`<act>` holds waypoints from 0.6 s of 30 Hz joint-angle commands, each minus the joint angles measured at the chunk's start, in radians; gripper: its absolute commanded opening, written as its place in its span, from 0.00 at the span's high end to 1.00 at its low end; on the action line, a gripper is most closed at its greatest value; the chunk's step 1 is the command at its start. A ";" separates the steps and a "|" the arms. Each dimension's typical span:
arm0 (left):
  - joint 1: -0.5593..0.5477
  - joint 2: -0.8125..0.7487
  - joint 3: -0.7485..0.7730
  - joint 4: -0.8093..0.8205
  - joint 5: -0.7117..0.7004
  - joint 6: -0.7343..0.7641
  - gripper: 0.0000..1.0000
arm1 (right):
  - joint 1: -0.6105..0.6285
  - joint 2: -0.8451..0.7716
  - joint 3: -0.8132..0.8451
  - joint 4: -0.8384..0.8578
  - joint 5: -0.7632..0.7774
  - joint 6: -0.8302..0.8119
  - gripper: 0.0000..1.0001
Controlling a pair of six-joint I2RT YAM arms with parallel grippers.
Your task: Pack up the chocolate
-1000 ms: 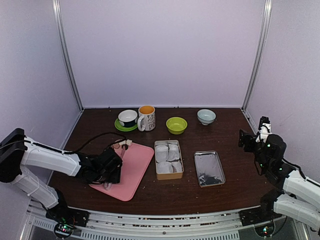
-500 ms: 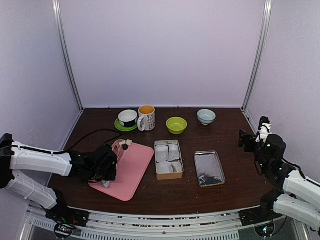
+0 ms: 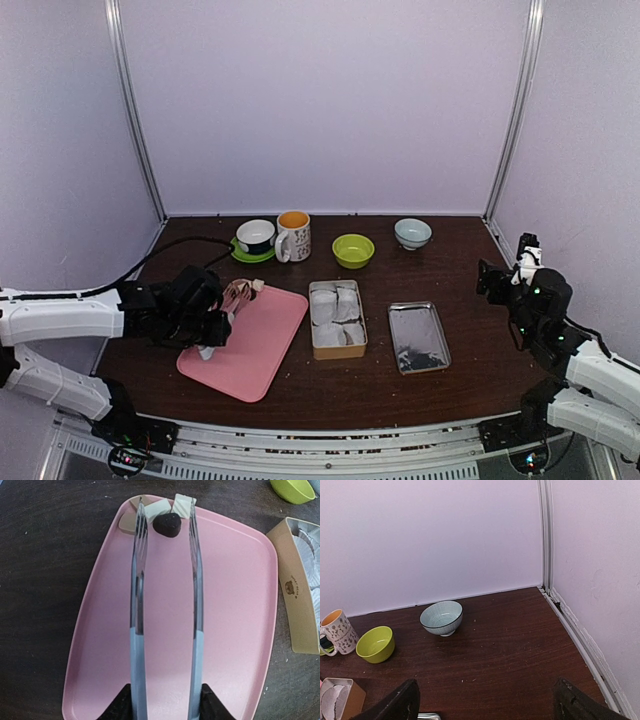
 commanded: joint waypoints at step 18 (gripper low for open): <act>0.087 0.173 0.143 -0.041 0.095 0.138 0.58 | -0.004 0.017 0.007 0.018 -0.008 -0.011 0.08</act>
